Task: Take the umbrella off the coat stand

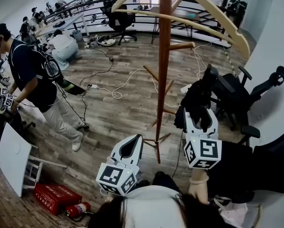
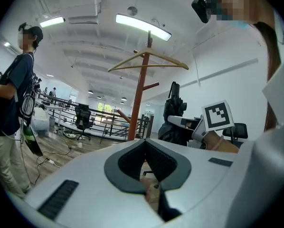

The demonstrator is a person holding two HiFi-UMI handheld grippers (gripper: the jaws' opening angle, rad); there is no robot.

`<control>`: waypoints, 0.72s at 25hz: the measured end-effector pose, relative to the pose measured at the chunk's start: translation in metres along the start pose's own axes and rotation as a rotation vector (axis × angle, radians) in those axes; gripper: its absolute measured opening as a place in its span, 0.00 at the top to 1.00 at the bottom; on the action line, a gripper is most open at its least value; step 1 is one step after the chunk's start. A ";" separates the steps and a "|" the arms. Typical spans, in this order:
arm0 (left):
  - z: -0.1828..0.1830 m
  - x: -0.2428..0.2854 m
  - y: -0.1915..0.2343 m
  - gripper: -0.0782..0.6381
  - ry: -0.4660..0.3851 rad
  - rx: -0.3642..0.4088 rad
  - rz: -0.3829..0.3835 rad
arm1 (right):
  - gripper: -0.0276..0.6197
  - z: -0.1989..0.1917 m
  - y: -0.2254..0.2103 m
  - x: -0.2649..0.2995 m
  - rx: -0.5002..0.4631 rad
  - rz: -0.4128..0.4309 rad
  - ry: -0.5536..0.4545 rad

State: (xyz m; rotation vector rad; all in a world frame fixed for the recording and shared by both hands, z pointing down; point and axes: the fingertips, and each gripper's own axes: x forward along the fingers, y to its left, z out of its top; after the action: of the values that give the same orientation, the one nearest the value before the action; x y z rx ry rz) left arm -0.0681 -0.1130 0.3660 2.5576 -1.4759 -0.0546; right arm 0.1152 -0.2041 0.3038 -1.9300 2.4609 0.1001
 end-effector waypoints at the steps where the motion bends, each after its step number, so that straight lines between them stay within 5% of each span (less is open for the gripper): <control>1: -0.001 -0.001 -0.001 0.88 0.001 0.000 -0.006 | 0.58 0.000 0.001 -0.003 -0.001 -0.002 0.000; 18: -0.001 -0.033 -0.005 0.88 0.002 -0.002 -0.075 | 0.58 0.001 0.028 -0.046 0.003 -0.041 -0.006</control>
State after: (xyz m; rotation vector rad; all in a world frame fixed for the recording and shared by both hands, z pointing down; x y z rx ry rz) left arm -0.0803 -0.0825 0.3641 2.6098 -1.3786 -0.0643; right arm 0.0986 -0.1529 0.3065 -1.9752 2.4143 0.1020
